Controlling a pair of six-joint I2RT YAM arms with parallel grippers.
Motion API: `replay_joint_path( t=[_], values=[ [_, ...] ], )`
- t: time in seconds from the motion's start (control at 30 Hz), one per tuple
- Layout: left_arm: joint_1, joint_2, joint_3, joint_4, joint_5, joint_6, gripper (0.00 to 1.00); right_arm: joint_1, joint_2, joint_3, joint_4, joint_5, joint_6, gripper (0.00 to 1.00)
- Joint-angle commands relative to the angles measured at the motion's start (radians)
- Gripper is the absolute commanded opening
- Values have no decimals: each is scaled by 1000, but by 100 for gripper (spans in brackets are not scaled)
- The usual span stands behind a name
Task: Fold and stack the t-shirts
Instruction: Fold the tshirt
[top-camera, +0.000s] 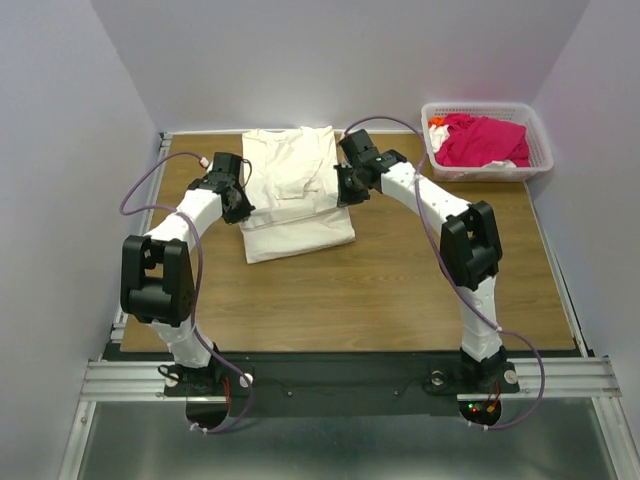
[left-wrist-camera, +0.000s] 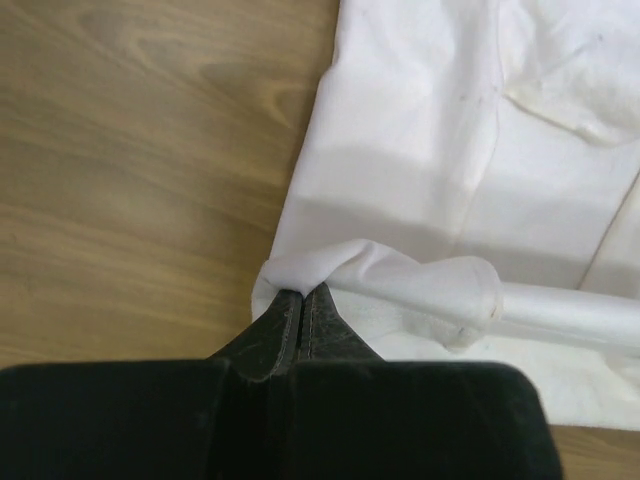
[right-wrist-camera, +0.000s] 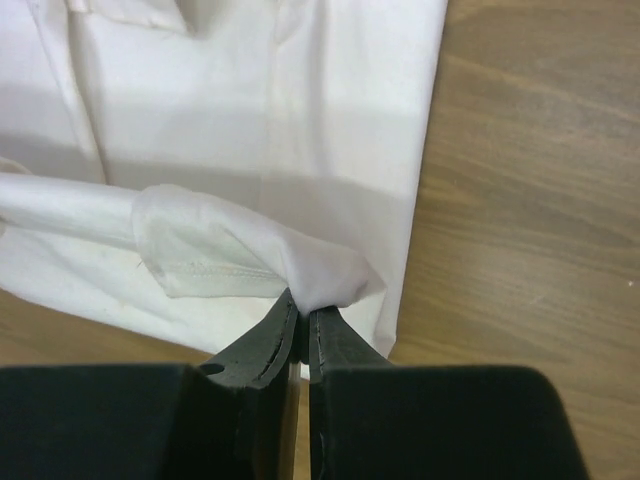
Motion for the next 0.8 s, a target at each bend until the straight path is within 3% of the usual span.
replay_joint_path(
  t=[0.0,0.37,0.77],
  values=[
    [21,41,70,112,-18,80,0,-16,43,85,29,72,-52,1],
    [24,137,173,201,0,143,0,-38,106,76,107,80,-34,1],
    [30,224,164,235,-32,122,0,-46,166,86,163,89,-29,2]
  ],
)
